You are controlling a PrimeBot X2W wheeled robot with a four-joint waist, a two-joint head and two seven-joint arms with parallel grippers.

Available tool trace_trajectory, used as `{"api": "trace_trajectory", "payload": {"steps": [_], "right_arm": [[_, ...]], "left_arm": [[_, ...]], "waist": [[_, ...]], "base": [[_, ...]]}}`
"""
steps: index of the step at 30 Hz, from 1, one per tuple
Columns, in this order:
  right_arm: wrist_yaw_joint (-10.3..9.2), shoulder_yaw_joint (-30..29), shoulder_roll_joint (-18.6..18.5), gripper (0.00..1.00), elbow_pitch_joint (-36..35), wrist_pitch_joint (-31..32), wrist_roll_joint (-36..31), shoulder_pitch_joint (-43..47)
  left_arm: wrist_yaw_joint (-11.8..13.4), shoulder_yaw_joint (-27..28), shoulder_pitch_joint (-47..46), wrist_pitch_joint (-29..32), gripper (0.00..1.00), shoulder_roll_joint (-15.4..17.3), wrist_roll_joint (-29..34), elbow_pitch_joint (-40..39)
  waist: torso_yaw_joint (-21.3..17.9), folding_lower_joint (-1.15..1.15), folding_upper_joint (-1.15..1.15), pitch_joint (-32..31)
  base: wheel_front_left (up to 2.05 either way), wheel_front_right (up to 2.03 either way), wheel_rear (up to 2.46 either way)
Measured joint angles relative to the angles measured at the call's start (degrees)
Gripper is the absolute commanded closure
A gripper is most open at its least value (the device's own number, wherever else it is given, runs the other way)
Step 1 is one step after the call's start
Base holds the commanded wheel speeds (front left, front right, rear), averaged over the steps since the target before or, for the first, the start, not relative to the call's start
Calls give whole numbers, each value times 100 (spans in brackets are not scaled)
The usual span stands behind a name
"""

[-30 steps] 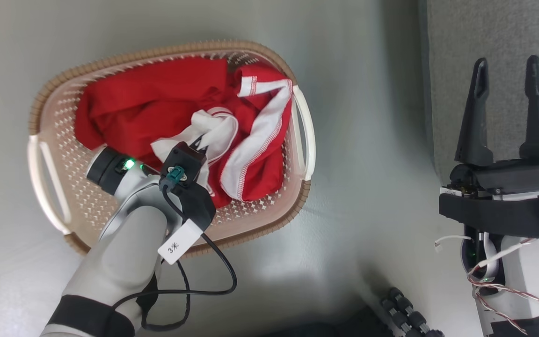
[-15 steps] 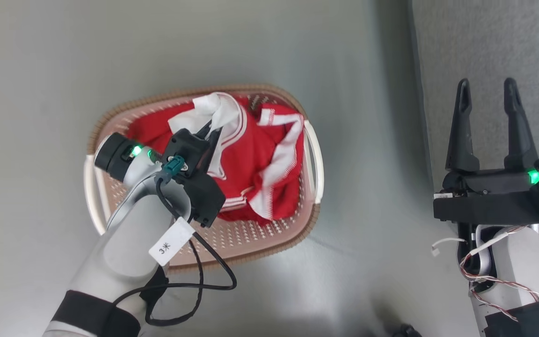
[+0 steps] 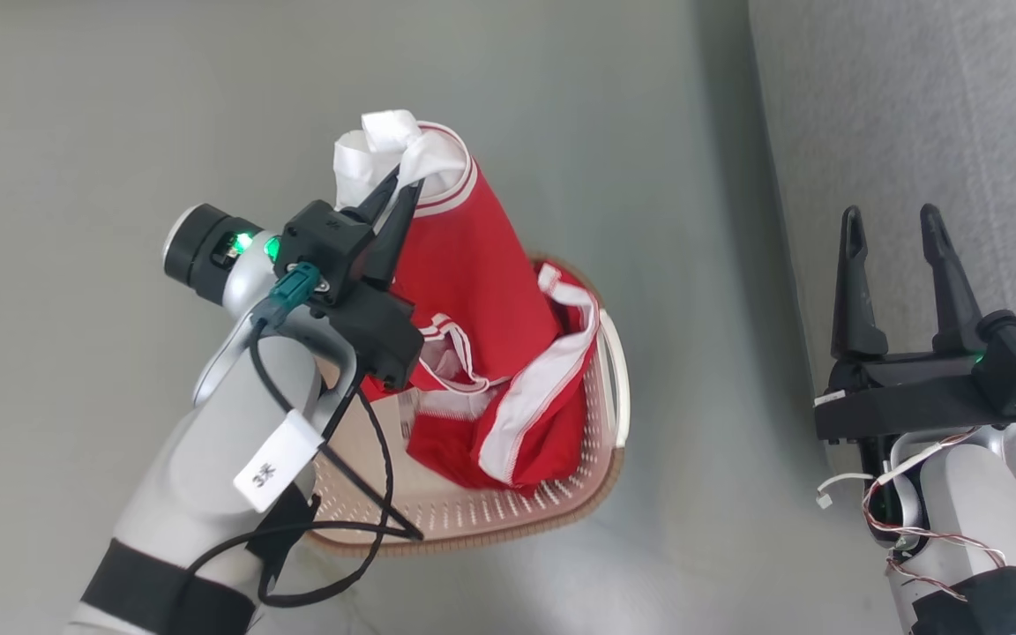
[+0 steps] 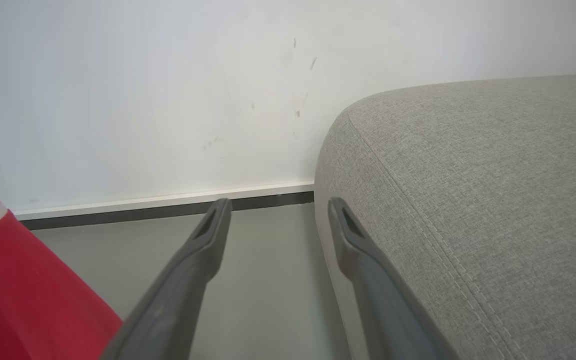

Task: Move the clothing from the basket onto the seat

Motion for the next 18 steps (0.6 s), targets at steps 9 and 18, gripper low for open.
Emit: {"api": "trace_trajectory", "payload": {"steps": [9, 18], "right_arm": [[151, 101, 27, 0, 482, 0, 2, -4], [297, 254, 69, 0, 944, 1, 19, 84]], "left_arm": [[-41, 142, 85, -1, 100, 275, -132, -454], [-41, 147, 215, -1, 100, 490, -358, -630]], "waist": [[129, 0, 0, -779], [187, 0, 0, -1562]], "base": [[0, 0, 0], [0, 0, 0]]}}
